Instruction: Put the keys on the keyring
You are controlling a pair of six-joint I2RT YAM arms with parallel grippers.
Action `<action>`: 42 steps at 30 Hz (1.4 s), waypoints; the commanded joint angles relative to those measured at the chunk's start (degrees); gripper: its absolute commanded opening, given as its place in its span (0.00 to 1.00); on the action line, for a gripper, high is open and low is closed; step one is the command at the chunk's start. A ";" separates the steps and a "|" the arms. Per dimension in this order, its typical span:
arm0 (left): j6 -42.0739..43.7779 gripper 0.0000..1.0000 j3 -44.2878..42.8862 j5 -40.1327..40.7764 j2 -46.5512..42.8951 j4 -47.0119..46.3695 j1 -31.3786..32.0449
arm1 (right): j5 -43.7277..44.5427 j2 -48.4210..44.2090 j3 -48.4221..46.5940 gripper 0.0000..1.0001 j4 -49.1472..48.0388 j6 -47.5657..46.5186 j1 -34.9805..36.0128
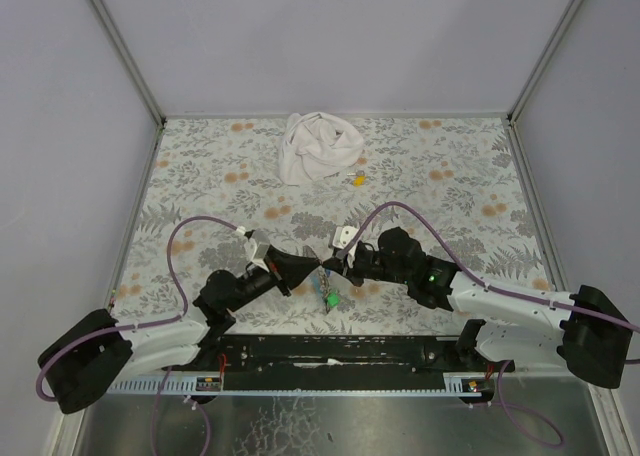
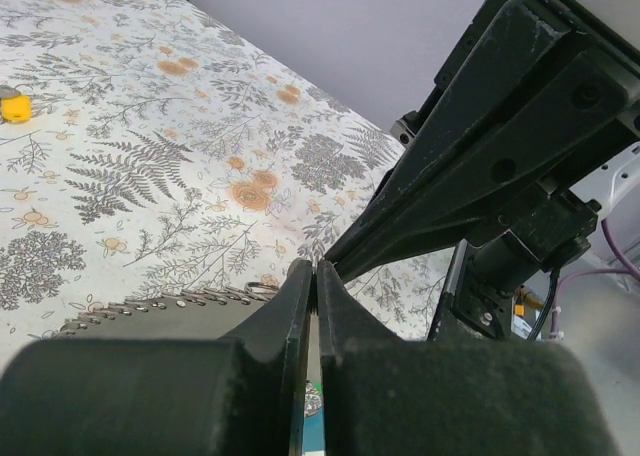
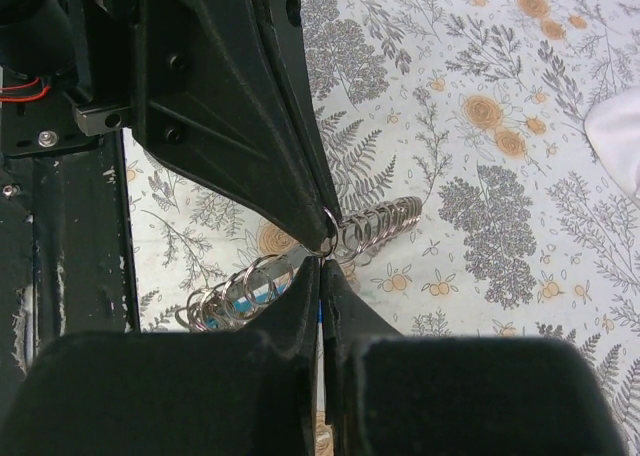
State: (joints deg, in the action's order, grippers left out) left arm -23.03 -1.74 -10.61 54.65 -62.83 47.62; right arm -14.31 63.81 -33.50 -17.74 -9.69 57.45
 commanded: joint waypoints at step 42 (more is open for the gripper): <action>17.59 0.32 -18.16 -34.52 6.85 23.92 -9.82 | -2.75 -1.54 -12.92 0.00 22.32 -21.81 0.38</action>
State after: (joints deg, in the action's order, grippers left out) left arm -8.01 -17.61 -40.56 60.01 -38.96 38.46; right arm -15.14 63.33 -43.77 6.37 -30.59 57.56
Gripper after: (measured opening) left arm 0.317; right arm 0.011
